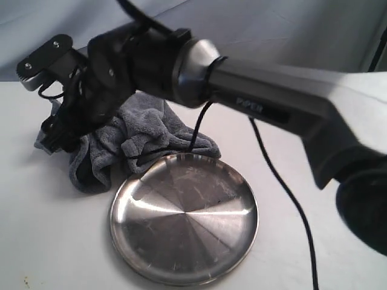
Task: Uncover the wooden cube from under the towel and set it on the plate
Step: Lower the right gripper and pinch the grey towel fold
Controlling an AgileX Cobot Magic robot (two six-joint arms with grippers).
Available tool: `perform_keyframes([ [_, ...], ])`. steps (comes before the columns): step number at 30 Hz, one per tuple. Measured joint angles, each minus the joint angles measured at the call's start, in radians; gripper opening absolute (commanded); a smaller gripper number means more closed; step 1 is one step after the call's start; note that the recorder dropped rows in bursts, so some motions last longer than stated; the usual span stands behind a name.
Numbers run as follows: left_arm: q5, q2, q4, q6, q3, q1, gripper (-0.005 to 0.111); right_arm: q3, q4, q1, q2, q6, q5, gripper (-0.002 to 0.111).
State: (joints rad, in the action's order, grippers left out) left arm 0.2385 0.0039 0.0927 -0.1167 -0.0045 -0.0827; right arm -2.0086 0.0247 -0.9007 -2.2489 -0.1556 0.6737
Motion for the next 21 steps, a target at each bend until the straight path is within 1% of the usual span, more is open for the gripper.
perform_keyframes([
  [2, 0.000, 0.000, 0.000, 0.000, 0.000, 0.000, 0.000, 0.000, 0.088, -0.022, -0.023, 0.201, -0.013, 0.076],
  [4, 0.000, 0.000, 0.000, 0.000, 0.000, 0.000, 0.000, 0.000, 0.139, -0.031, -0.039, 0.348, -0.007, 0.076],
  [7, 0.000, 0.000, 0.000, 0.000, 0.000, 0.000, 0.000, 0.000, 0.168, -0.033, -0.056, 0.490, 0.038, 0.076],
  [9, 0.000, 0.000, 0.000, 0.000, 0.000, 0.000, 0.000, 0.000, 0.174, -0.033, -0.067, 0.550, 0.092, 0.076],
  [12, 0.000, 0.000, 0.000, 0.000, 0.000, 0.000, 0.000, 0.000, 0.174, -0.033, -0.090, 0.587, 0.190, 0.076],
  [15, 0.000, 0.000, 0.000, 0.000, 0.000, 0.000, 0.000, 0.000, 0.156, -0.031, -0.114, 0.598, 0.233, 0.076],
  [21, 0.000, 0.000, 0.000, 0.000, 0.000, 0.000, 0.000, 0.000, 0.110, -0.031, -0.142, 0.600, 0.192, 0.076],
])
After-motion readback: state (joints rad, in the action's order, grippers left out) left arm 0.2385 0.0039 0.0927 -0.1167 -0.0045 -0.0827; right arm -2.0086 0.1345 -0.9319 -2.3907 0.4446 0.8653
